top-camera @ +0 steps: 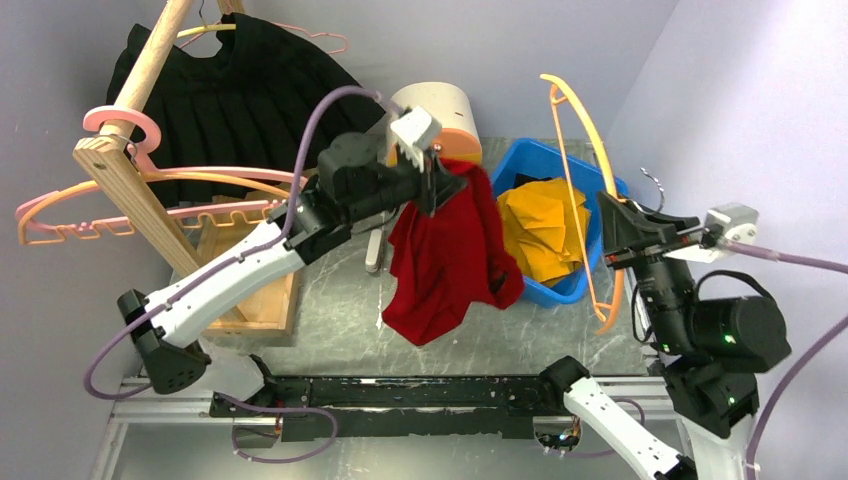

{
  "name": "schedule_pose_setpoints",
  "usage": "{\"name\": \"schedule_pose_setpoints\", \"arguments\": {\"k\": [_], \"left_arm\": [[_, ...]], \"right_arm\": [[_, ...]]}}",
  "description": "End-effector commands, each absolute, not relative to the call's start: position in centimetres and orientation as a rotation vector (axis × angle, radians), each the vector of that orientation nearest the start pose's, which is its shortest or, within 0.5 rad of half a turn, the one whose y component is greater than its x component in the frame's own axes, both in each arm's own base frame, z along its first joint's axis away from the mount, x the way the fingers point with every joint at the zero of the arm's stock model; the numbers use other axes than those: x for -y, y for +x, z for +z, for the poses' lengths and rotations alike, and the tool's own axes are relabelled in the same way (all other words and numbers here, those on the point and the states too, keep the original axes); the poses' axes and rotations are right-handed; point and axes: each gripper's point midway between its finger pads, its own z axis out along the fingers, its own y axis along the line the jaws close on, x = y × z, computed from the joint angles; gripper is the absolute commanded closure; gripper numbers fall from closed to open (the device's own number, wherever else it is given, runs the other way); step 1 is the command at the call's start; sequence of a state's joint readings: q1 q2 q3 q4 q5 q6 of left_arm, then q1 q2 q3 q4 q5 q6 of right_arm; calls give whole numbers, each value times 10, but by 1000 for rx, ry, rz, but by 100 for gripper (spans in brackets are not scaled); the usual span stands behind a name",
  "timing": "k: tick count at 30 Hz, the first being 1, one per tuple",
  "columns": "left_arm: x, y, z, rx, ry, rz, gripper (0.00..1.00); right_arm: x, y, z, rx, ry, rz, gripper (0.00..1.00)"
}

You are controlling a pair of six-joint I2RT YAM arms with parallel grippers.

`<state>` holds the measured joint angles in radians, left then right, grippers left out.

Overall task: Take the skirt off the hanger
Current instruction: Place the skirt in the bin.

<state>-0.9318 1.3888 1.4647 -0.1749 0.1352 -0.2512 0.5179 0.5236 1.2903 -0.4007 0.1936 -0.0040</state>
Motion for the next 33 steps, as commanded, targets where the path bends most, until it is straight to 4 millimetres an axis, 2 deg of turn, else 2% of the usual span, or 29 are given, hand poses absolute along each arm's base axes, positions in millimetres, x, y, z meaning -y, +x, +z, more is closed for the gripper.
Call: {"name": "schedule_pose_setpoints", "arguments": {"k": [1,4,5,6,10,12,14,16,19,22,24,26,28,30,32,33], "left_arm": [[406,265,510,-1209,669,-973,93],[425,281,552,-1063,624,-978,93],[429,279,576,-967,603,-996,93],[433,281,590,-896,591,-1003,93],[448,284,631,-687,529,-1043,93],[453,287,645,-590,510,-1023,93],[456,301,645,-556,442,-1003,93],[463,319,631,-581,386,-999,93],[495,348,577,-706,410,-999,93],[536,375,490,-908,522,-976,93],[556,382,424,-1067,617,-983,93],[568,370,361,-1204,700,-1044,93],[570,342,305,-1302,790,-1089,93],[573,315,266,-1384,851,-1097,93],[587,282,234,-1441,982,-1126,93],[593,273,216,-1490,1032,-1127,93]], "right_arm": [[-29,147,532,-1117,-49,306,100],[-20,137,536,-1095,-21,308,100],[-17,133,538,-1084,-12,312,100],[-15,129,539,-1073,-4,317,100],[-4,113,546,-1029,36,341,100],[1,105,550,-1008,54,352,100],[5,100,554,-996,62,353,100],[10,95,556,-987,71,347,100],[15,90,558,-974,80,341,100],[17,88,555,-976,84,334,100],[19,87,552,-984,88,329,100],[21,87,547,-995,94,320,100],[25,86,545,-996,108,308,100],[28,86,542,-999,115,298,100],[27,88,541,-1005,110,291,100],[25,91,540,-1010,105,289,100]]}}
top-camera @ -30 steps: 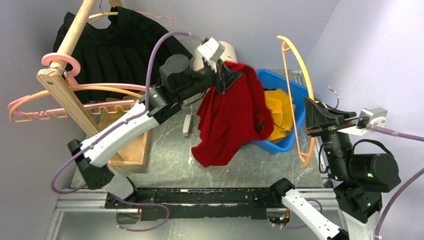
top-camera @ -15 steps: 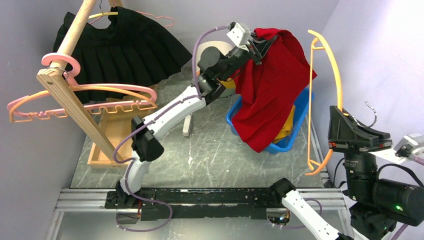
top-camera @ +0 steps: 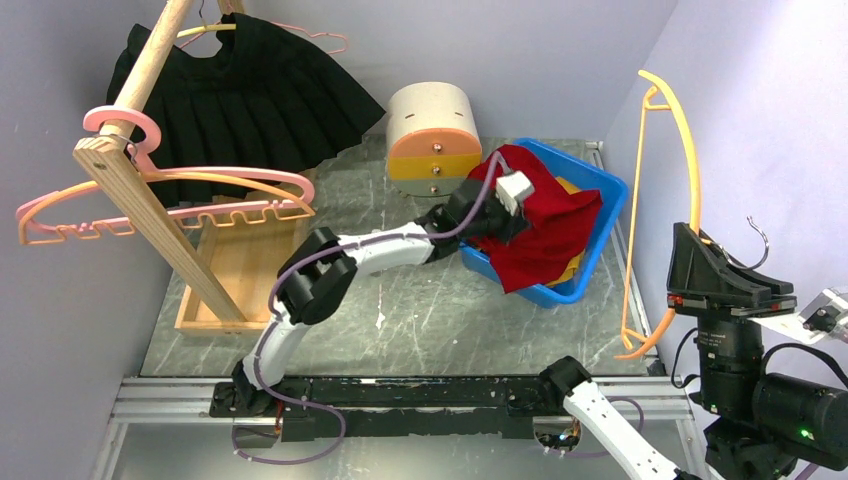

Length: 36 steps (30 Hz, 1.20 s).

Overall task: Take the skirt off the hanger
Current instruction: Place the skirt in the bin.

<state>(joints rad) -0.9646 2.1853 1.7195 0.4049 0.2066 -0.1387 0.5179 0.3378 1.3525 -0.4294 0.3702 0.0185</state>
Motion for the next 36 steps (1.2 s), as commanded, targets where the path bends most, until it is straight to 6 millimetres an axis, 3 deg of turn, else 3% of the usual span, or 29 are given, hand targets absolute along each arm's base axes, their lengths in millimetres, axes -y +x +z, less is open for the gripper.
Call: {"name": "schedule_pose_setpoints", "arguments": {"k": [1,7,11,14,17,22,25,26,29,36], "left_arm": [[597,269,198,-1557,1060,-1132,93],[601,274,121,-1857,1038,-1103,93],[593,270,72,-2018,1005,-1091,93],[584,279,56,-2156,988,-1009,89],[576,291,88,-2117,1014,-920,69],[559,294,194,-1900,1006,-904,22],[544,289,235,-1838,1001,-894,4],[538,289,249,-1819,995,-876,2],[521,303,264,-1798,967,-757,0],[500,361,269,-1788,847,-656,1]], "right_arm": [[23,92,540,-1014,97,289,100],[17,97,535,-1037,82,300,100],[19,94,537,-1041,86,299,100],[18,95,536,-1051,79,301,100],[18,95,536,-1066,75,292,100],[20,94,537,-1058,77,282,100],[19,96,537,-1061,73,280,100],[19,97,537,-1062,72,279,100],[18,98,537,-1061,68,275,100],[18,92,544,-1064,56,287,100]]}}
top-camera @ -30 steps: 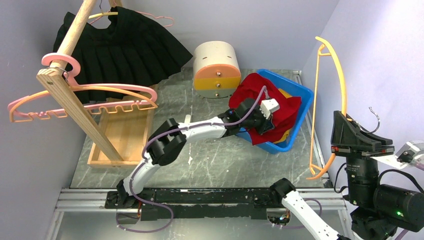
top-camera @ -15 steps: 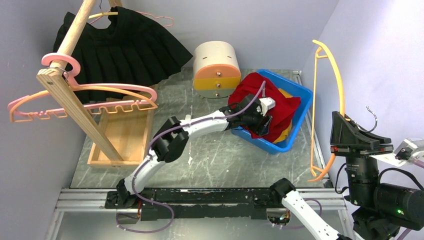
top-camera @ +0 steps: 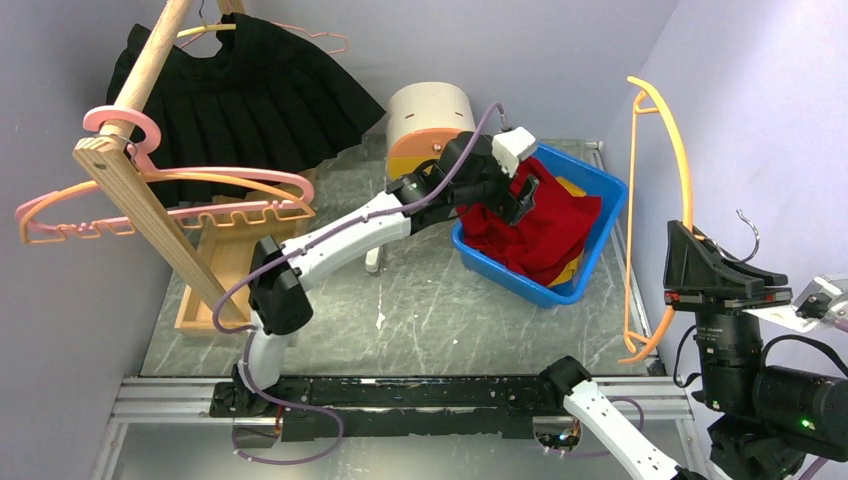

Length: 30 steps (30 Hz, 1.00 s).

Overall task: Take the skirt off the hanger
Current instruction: Place the skirt in the bin.

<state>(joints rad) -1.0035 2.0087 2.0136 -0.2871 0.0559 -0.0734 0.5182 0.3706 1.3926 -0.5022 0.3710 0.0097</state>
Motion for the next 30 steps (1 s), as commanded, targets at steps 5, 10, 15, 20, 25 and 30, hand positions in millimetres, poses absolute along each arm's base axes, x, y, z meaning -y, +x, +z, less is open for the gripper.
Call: {"name": "schedule_pose_setpoints", "arguments": {"k": [5,10,15,20,25,30], "left_arm": [[508,389,253,-1802,790,-674,4],[526,394,226,-1820,770,-737,10],[541,379,198,-1914,735,-876,35],[564,357,181,-1931,737,-970,40],[586,334,148,-1979,788,-1032,42],[582,323,88,-2124,712,-1064,44]], "right_arm": [[15,85,550,-1066,29,321,100],[14,72,556,-1057,-4,354,100],[20,59,556,-1031,-10,366,100],[27,53,552,-1014,4,375,100],[28,53,553,-1009,7,397,100],[22,60,550,-1019,2,420,100]]}}
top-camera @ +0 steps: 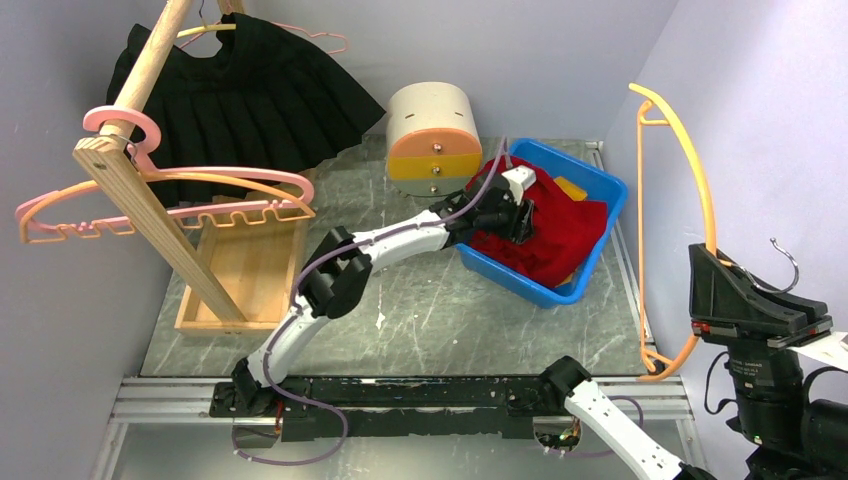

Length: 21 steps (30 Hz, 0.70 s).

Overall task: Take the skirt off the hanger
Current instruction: Place the skirt in the bin.

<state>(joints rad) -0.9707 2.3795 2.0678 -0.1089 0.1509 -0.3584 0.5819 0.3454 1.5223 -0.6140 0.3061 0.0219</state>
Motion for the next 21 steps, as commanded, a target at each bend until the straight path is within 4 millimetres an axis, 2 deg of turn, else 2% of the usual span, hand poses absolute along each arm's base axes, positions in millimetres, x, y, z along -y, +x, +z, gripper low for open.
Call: {"name": "schedule_pose_setpoints", "arguments": {"k": [1,4,5,7,10,15,18,21], "left_arm": [[581,319,71,-2167,719,-1059,44],[576,310,32,-2294,745,-977,46],[577,308,31,-2302,765,-959,46],[579,305,41,-2272,810,-949,44],[580,305,83,-2191,841,-968,39],[572,304,164,-2016,914,-982,21],[559,308,195,-1923,934,-918,12],[546,318,220,-1867,928,-838,9]], "right_arm": [[20,62,548,-1025,-1,426,100],[11,71,541,-1048,-15,443,100],[8,73,539,-1057,-21,445,100],[4,78,535,-1077,-28,440,100],[1,85,531,-1099,-32,430,100],[5,89,528,-1113,-14,404,100],[9,90,526,-1119,5,386,100],[8,92,524,-1127,8,385,100]]}}
